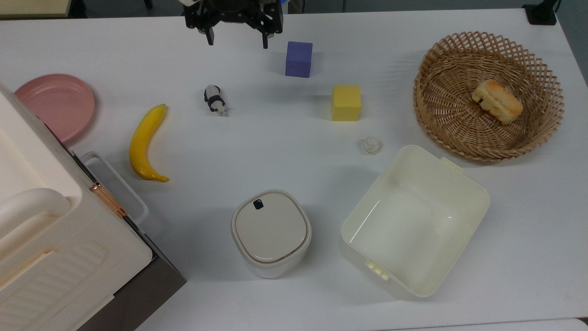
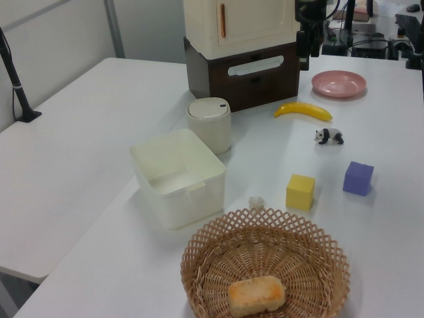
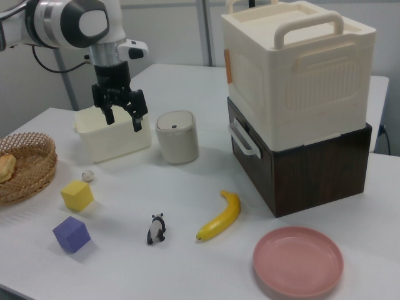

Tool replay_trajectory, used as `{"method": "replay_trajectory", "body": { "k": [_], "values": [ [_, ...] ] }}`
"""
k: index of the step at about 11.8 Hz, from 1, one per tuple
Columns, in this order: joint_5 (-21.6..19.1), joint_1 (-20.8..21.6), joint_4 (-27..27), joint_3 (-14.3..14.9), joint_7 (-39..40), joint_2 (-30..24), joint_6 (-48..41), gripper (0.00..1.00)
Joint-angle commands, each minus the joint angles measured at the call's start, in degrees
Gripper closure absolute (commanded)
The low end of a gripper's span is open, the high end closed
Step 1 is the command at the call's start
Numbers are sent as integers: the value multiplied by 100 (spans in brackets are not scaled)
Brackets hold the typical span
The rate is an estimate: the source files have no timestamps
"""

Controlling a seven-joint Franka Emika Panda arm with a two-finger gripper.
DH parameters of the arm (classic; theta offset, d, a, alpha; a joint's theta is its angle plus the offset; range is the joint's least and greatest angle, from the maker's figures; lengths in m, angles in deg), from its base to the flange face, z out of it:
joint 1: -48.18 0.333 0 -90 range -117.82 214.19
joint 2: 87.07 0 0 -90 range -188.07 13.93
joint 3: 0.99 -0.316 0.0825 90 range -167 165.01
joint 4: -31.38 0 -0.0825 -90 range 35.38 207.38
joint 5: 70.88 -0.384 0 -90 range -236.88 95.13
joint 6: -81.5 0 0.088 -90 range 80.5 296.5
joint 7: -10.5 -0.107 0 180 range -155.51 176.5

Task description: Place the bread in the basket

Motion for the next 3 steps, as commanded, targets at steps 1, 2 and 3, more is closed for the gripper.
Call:
{"method": "replay_trajectory", "body": {
  "k": [1, 2, 3],
  "values": [
    [-41, -143, 53, 10, -34, -47, 118, 0],
    [-49, -169, 70, 10, -34, -56, 275, 0],
    [-49, -169, 70, 19, -34, -56, 294, 0]
  ]
}}
